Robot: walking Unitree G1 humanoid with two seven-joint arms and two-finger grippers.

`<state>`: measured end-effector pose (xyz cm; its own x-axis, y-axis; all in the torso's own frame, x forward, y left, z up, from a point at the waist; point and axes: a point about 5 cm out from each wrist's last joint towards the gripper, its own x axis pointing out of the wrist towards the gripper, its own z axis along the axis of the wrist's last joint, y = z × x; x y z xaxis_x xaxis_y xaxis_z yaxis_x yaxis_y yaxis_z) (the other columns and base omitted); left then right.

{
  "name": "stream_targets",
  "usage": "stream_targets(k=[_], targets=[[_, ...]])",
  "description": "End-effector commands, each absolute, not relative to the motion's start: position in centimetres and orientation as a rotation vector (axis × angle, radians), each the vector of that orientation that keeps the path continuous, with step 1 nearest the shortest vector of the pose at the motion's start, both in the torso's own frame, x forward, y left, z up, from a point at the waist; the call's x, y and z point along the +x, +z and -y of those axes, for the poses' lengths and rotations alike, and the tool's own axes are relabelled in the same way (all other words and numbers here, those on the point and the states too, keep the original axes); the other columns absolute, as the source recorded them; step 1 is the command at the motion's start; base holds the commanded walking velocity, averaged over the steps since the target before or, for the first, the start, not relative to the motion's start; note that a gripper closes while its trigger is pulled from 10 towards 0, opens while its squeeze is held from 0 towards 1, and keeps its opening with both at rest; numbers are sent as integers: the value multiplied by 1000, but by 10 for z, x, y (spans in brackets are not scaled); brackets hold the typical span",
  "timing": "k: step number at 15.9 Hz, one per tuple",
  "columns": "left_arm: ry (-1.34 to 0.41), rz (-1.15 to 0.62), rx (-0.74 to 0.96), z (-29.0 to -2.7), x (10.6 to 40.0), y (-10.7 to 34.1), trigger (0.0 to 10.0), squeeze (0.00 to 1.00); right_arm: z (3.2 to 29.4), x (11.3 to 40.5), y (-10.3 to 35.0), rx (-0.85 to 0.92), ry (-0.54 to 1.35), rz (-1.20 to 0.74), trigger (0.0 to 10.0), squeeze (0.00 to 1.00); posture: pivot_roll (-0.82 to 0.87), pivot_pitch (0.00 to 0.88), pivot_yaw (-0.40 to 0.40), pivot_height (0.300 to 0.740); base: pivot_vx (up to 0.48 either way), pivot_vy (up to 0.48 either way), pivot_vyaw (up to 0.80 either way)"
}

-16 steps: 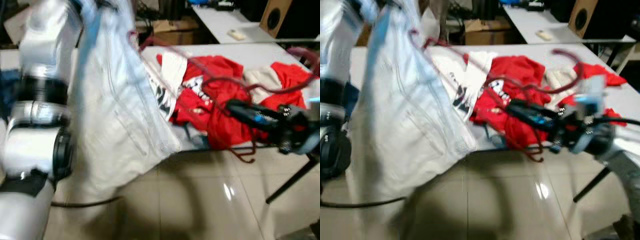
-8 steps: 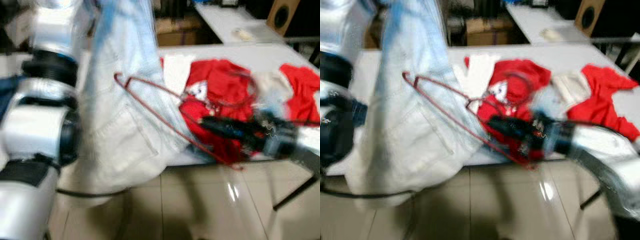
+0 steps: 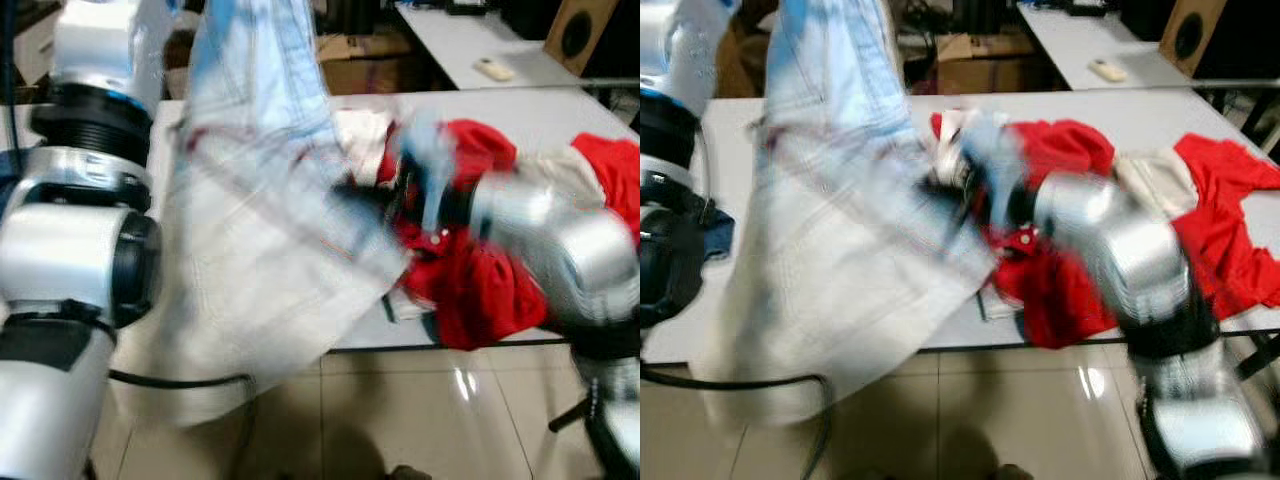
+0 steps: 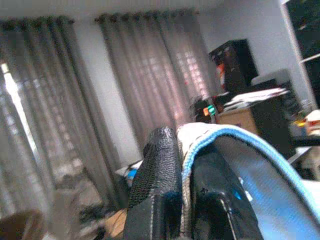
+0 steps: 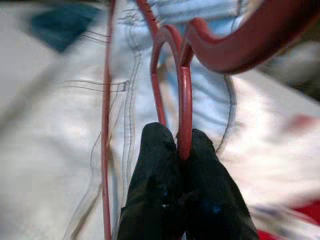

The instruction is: Hang hanger

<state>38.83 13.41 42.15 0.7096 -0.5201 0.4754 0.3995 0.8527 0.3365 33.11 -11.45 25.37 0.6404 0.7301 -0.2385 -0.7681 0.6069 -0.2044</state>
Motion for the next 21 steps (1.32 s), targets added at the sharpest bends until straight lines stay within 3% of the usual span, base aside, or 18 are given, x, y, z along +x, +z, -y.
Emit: stream_targets(k=[1,4,6,8,10,11,14,17,18,21], targets=[[-484,682,214,-145,377,444,10000,0,124,343,268,-355,756,-69,10000,0,-83,0,35,740,0,0,0],[-415,789,160,-164,365,465,10000,0,143,368,336,-361,551,212,10000,0,-78,0,11,740,0,0,0],[-327,931,135,-191,343,489,10000,0,164,367,410,-337,319,589,10000,0,-79,0,-1,740,0,0,0],[-265,937,120,-205,342,486,10000,0,166,364,418,-297,317,687,10000,0,-78,0,-6,740,0,0,0],[-274,841,94,-199,359,454,10000,0,162,374,387,-330,347,635,10000,0,-84,0,1,740,0,0,0],[-328,720,63,-179,375,413,10000,0,161,385,348,-360,372,524,10000,0,-84,0,1,740,0,0,0],[-389,548,46,-150,391,350,10000,0,167,388,304,-403,365,427,10000,0,-85,0,9,740,0,0,0],[-500,173,99,-106,393,220,10000,0,175,371,222,-433,446,178,10000,0,-96,0,26,740,0,0,0],[-502,62,151,-101,389,185,10000,0,177,349,176,-512,565,19,10000,0,-110,0,45,740,0,0,0],[-455,48,222,-109,394,188,10000,0,178,319,156,-503,726,-52,10000,0,-109,0,48,740,0,0,0]])
